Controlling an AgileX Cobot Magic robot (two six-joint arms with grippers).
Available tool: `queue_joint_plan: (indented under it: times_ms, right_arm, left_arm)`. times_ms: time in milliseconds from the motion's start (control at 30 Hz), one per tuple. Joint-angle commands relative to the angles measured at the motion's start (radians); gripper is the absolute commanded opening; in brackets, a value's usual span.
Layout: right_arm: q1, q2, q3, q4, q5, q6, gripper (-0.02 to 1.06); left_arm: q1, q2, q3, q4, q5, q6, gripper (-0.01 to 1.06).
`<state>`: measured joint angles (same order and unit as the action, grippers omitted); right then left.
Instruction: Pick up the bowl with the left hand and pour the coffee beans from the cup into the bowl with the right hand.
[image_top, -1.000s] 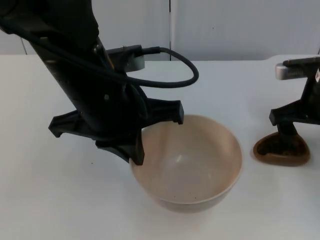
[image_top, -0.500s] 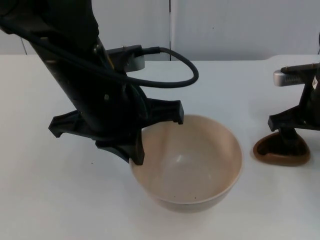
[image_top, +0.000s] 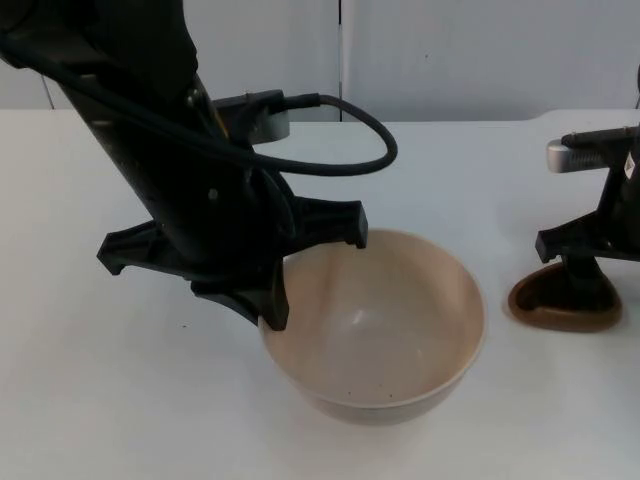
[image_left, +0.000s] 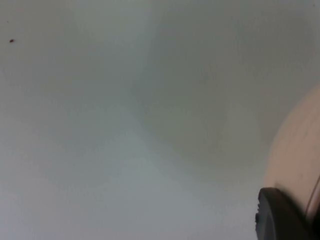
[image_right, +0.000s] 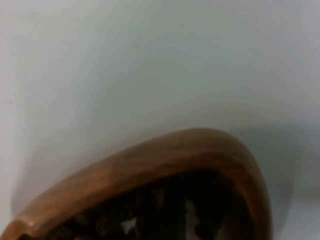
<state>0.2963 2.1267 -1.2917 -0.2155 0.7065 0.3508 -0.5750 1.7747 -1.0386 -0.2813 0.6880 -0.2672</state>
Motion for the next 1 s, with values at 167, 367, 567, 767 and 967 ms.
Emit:
queue_joint_plan:
  times_ms: [167, 367, 567, 767, 967]
  right_arm:
    - [0.006, 0.002, -0.002, -0.01, 0.0, 0.004, 0.71]
    - [0.006, 0.002, -0.002, -0.01, 0.0, 0.004, 0.64]
    - [0.006, 0.002, -0.002, -0.006, 0.0, 0.0, 0.6]
    - [0.006, 0.002, -0.002, 0.002, 0.002, 0.0, 0.55]
    - [0.006, 0.002, -0.002, 0.004, 0.0, 0.0, 0.47]
  left_arm:
    - [-0.006, -0.01, 0.004, -0.003, -0.005, -0.003, 0.0]
    - [-0.006, -0.01, 0.004, -0.003, -0.005, -0.003, 0.0]
    - [-0.006, -0.01, 0.004, -0.003, -0.005, -0.003, 0.0]
    - [-0.006, -0.01, 0.004, -0.003, -0.005, -0.003, 0.0]
    - [-0.006, -0.01, 0.004, -0.003, -0.005, -0.003, 0.0]
